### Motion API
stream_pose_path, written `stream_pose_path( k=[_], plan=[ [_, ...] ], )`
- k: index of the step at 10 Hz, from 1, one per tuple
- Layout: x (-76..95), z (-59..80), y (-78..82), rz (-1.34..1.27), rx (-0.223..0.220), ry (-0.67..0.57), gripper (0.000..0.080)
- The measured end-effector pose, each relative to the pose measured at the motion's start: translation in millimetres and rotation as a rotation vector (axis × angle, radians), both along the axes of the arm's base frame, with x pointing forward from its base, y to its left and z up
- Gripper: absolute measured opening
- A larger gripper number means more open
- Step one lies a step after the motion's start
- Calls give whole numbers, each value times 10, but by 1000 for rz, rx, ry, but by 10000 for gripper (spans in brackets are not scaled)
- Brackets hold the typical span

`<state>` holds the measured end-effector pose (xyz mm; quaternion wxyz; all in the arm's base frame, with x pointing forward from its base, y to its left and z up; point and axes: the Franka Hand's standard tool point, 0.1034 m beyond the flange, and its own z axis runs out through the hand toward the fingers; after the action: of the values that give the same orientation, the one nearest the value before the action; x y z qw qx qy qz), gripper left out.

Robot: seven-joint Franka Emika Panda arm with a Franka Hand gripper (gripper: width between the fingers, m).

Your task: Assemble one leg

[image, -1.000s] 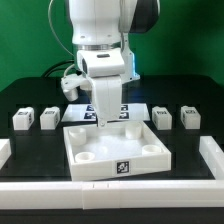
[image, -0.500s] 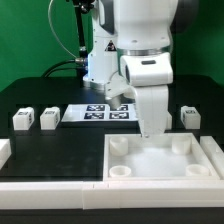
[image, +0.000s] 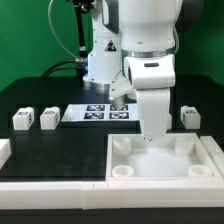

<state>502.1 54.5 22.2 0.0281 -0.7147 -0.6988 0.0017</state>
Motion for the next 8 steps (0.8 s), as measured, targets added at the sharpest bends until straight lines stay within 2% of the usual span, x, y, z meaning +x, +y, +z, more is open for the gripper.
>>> stream_pose_path(
  k=[1,2,3,4,8],
  plan=[
    [0,-1,-2,0,0,0,424],
    [-1,-1,-3,-1,0,0,424],
    [-1,-1,-5,-1,0,0,596],
    [-1,-2,-7,-1,0,0,633],
    [-2,-3,-15,-3,0,1,649]
  ],
)
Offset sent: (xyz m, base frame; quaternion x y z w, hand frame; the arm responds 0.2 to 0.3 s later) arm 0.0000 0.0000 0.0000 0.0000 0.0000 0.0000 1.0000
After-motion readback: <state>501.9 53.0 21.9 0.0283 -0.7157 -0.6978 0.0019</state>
